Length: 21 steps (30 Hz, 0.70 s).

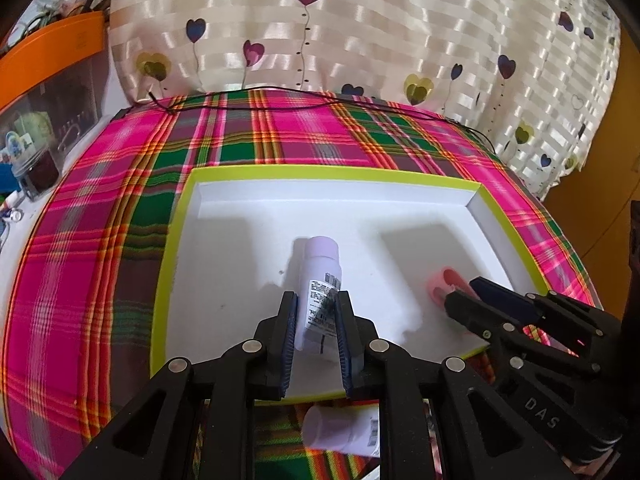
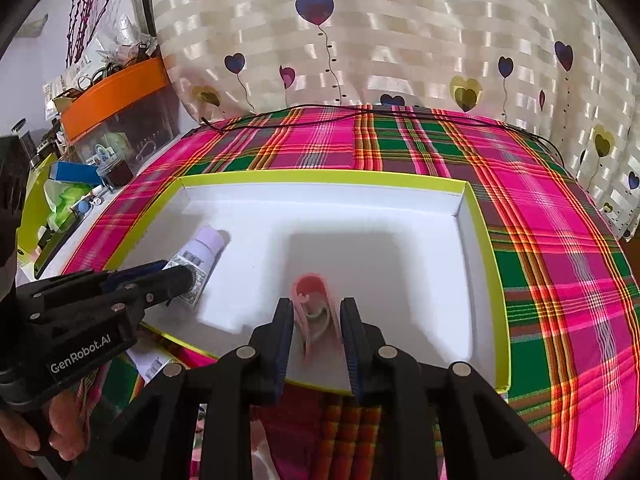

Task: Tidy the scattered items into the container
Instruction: 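Open the right tool to drop the pink clip in the box while the left tool releases the tube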

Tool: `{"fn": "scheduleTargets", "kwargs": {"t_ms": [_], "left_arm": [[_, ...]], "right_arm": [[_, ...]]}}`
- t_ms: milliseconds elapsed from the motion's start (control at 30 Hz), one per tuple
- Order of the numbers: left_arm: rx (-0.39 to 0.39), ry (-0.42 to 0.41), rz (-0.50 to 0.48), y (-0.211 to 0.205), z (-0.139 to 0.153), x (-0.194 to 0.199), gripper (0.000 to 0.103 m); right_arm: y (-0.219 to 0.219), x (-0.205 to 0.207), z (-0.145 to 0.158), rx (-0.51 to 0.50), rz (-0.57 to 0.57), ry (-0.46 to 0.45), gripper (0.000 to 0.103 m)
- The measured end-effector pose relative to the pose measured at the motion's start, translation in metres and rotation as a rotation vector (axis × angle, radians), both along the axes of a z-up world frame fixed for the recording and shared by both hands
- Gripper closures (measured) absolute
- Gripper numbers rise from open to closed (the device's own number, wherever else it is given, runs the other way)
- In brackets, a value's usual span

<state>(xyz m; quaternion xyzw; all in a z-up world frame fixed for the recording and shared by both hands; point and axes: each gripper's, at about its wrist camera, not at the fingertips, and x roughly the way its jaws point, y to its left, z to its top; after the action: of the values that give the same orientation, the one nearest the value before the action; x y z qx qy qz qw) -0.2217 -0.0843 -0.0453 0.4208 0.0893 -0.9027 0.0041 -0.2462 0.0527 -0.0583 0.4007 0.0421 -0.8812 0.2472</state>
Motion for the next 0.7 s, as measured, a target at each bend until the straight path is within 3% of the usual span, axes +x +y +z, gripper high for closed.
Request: {"fn": "scheduleTargets", "kwargs": {"t_ms": [433,700], "left_arm": [[-0.001,-0.008,-0.006,-0.001,0.001,0.019,0.081],[0.011,0.045,-0.008,-0.007,0.02,0.046,0.081]], "right_arm": [[0.009,0.013,0.007,0.0,-0.01,0.017,0.078],[0.023,0.038,0.026,-0.032,-0.016,0.059,0.078]]}}
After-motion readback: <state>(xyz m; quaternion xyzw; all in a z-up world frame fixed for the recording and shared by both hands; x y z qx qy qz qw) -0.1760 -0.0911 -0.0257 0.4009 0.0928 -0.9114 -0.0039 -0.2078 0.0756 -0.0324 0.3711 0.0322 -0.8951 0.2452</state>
